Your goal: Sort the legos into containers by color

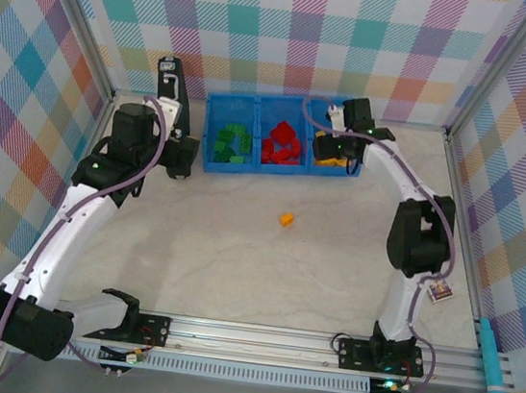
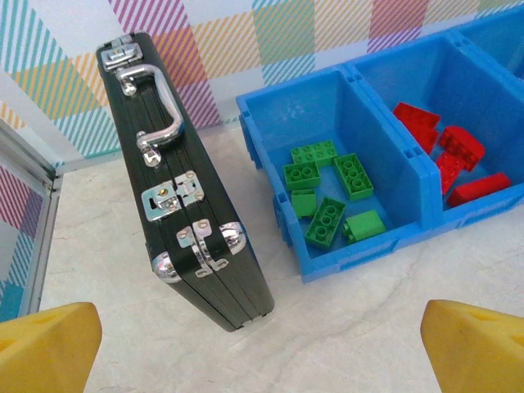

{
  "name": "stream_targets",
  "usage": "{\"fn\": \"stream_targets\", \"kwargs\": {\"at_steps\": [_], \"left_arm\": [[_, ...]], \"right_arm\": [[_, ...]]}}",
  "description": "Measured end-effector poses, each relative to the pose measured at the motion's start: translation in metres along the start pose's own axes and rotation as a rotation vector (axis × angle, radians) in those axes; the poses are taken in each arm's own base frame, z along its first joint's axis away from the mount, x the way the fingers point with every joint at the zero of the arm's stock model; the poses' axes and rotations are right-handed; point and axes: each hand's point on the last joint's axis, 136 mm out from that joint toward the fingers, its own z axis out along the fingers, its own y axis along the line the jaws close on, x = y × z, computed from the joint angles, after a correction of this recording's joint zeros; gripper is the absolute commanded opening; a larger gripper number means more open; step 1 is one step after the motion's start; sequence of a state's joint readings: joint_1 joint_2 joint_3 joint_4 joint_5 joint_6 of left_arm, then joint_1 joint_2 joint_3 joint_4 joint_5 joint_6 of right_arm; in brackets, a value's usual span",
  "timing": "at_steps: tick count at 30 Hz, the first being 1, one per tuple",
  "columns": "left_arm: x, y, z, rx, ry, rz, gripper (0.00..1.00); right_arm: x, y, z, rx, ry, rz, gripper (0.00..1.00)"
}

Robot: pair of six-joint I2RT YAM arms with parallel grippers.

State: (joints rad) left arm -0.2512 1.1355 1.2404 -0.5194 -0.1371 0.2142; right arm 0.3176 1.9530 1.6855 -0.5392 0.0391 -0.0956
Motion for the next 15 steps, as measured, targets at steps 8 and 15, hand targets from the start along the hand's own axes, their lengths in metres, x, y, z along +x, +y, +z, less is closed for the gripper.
{"fn": "stream_targets", "kwargs": {"at_steps": [8, 15], "left_arm": [[-0.008, 0.000, -0.013, 0.014, -0.040, -0.005, 1.00], [-0.008, -0.003, -0.014, 0.028, -0.044, -0.006, 1.00]], "right_arm": [[0.072, 0.095, -0.025, -0.197, 0.087, -0.141, 0.75], [0.116, 0.134, -0.013, -0.281, 0.213, -0.198, 0.75]]}}
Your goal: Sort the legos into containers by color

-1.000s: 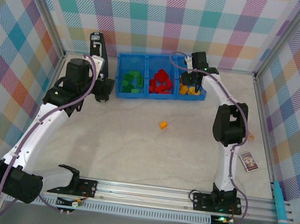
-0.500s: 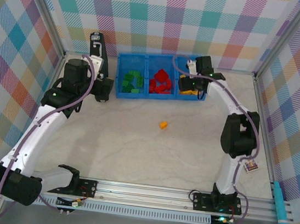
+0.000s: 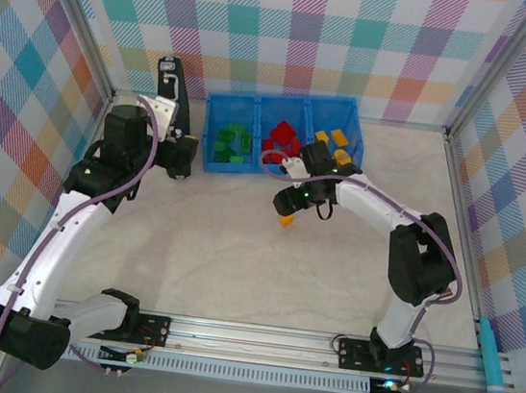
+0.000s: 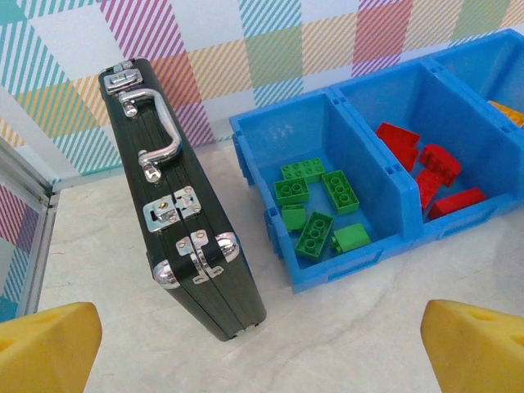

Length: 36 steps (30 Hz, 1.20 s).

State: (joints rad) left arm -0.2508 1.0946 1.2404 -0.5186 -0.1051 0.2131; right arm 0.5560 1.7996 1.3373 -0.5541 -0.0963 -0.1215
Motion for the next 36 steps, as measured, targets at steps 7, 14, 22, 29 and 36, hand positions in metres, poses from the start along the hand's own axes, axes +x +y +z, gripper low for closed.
{"fn": "stream_targets", "kwargs": {"at_steps": [7, 14, 22, 29, 36], "left_arm": [[0.000, -0.002, 0.000, 0.011, -0.001, -0.005, 1.00], [0.000, -0.002, 0.000, 0.011, -0.001, -0.006, 1.00], [0.000, -0.002, 0.000, 0.011, -0.001, -0.007, 1.00], [-0.002, -0.001, -0.004, 0.006, -0.010, -0.008, 1.00], [0.010, 0.000, -0.006, -0.002, 0.001, -0.011, 1.00]], "right_arm": [[0.019, 0.003, 0.031, -0.032, 0.084, 0.008, 0.75], [0.032, 0.010, 0.047, -0.044, 0.138, -0.020, 0.71], [0.041, 0.009, 0.059, 0.008, 0.197, -0.054, 0.47], [0.040, -0.008, 0.056, 0.099, 0.211, -0.079, 0.33], [0.015, -0.059, 0.016, 0.186, 0.106, 0.023, 0.32]]}}
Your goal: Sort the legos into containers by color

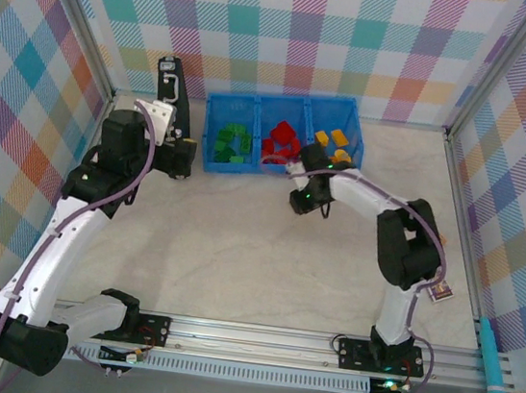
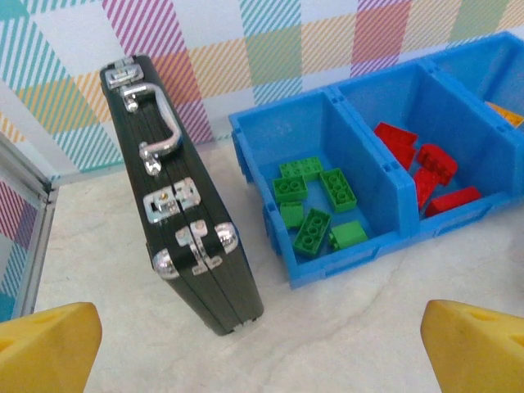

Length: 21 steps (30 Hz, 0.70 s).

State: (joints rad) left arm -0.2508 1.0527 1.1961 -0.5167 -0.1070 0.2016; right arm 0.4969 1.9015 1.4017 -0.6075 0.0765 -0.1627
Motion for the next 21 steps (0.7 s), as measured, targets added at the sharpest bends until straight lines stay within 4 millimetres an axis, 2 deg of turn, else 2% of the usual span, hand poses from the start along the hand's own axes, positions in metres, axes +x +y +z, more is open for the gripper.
{"fn": "stream_targets", "kwargs": {"at_steps": [7, 9, 11, 13, 15, 21], "left_arm": [[0.024, -0.001, 0.002, -0.004, 0.016, -0.021, 1.00], [0.033, 0.000, 0.005, -0.016, 0.013, -0.036, 1.00], [0.047, 0.001, 0.009, -0.032, 0.008, -0.056, 1.00], [0.065, 0.002, 0.012, -0.049, 0.011, -0.078, 1.00], [0.080, 0.005, 0.015, -0.072, 0.018, -0.100, 1.00], [0.085, 0.007, 0.016, -0.090, -0.067, -0.165, 1.00]], "right_arm": [[-0.071, -0.123, -0.089, 0.186, -0.310, 0.190, 0.35], [-0.089, -0.148, -0.105, 0.245, -0.373, 0.202, 0.35], [-0.106, -0.159, -0.107, 0.281, -0.415, 0.186, 0.36], [-0.117, -0.164, -0.096, 0.295, -0.428, 0.167, 0.35], [-0.121, -0.170, -0.074, 0.302, -0.412, 0.151, 0.35], [-0.108, -0.176, 0.005, 0.271, -0.297, 0.132, 0.35]]}}
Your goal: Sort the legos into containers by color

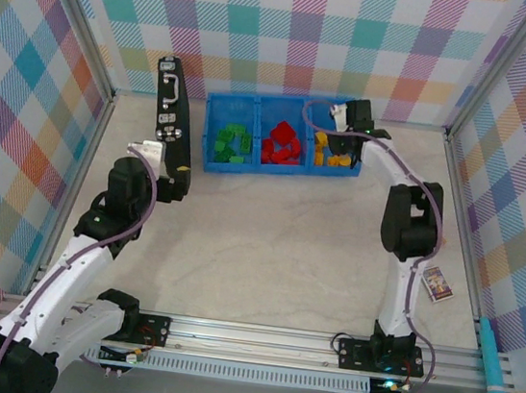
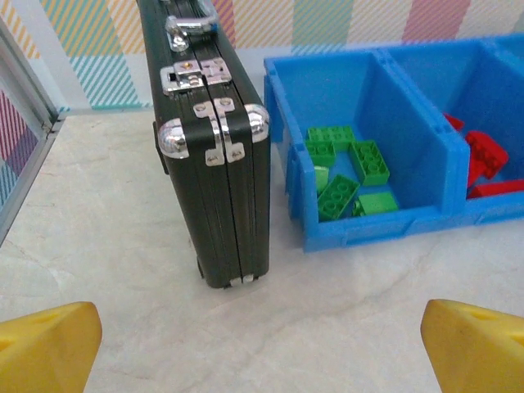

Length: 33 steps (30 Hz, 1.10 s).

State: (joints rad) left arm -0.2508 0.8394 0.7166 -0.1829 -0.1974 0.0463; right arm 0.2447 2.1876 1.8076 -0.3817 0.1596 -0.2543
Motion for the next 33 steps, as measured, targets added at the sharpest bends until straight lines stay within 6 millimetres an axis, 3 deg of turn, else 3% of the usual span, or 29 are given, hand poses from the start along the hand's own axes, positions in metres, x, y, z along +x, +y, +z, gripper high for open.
{"fn": "stream_targets", "kwargs": {"at_steps": [3, 7, 13, 17, 22, 24, 30, 33], "left_arm": [[0.007, 0.002, 0.001, -0.010, -0.029, -0.012, 1.00], [0.024, 0.003, 0.008, -0.011, -0.041, -0.013, 1.00], [0.056, 0.010, 0.028, -0.061, -0.050, 0.032, 1.00], [0.076, 0.017, 0.042, -0.109, -0.055, 0.065, 1.00], [0.098, 0.033, 0.063, -0.184, -0.061, 0.055, 1.00], [0.105, 0.037, 0.073, -0.200, -0.050, 0.047, 1.00], [0.115, 0.039, 0.100, -0.213, -0.007, 0.015, 1.00], [0.121, 0.046, 0.113, -0.233, -0.026, -0.020, 1.00]], "right_arm": [[0.011, 0.003, 0.016, -0.015, 0.030, -0.001, 0.37], [0.012, 0.005, 0.020, -0.023, 0.028, 0.000, 0.42], [0.003, 0.008, 0.020, -0.040, -0.012, 0.008, 0.70], [0.006, 0.010, 0.020, -0.047, -0.018, 0.009, 0.74], [0.003, 0.009, 0.014, -0.048, -0.032, 0.046, 0.87], [-0.001, 0.004, 0.005, -0.032, -0.046, 0.081, 0.99], [-0.048, -0.015, -0.059, -0.012, -0.191, 0.074, 0.99], [-0.050, -0.012, -0.080, -0.024, -0.213, 0.075, 0.99]]}}
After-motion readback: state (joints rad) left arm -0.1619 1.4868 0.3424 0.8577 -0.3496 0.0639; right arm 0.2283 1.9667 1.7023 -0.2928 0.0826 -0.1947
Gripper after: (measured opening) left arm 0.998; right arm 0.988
